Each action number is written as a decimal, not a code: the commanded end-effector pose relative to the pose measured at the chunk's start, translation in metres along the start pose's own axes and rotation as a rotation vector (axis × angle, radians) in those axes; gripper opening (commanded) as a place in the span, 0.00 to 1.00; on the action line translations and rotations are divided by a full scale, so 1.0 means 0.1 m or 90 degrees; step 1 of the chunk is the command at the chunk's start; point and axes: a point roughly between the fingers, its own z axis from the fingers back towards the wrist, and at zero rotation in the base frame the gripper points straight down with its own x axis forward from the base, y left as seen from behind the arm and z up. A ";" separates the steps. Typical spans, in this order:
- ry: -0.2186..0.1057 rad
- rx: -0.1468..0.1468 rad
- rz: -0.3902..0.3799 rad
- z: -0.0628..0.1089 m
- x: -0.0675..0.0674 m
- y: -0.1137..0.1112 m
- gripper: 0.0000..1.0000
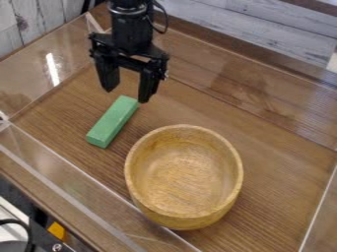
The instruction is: Put the green block in the brown bowl
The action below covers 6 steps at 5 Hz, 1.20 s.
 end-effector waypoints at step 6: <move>-0.061 0.005 -0.103 -0.14 -0.27 0.26 1.00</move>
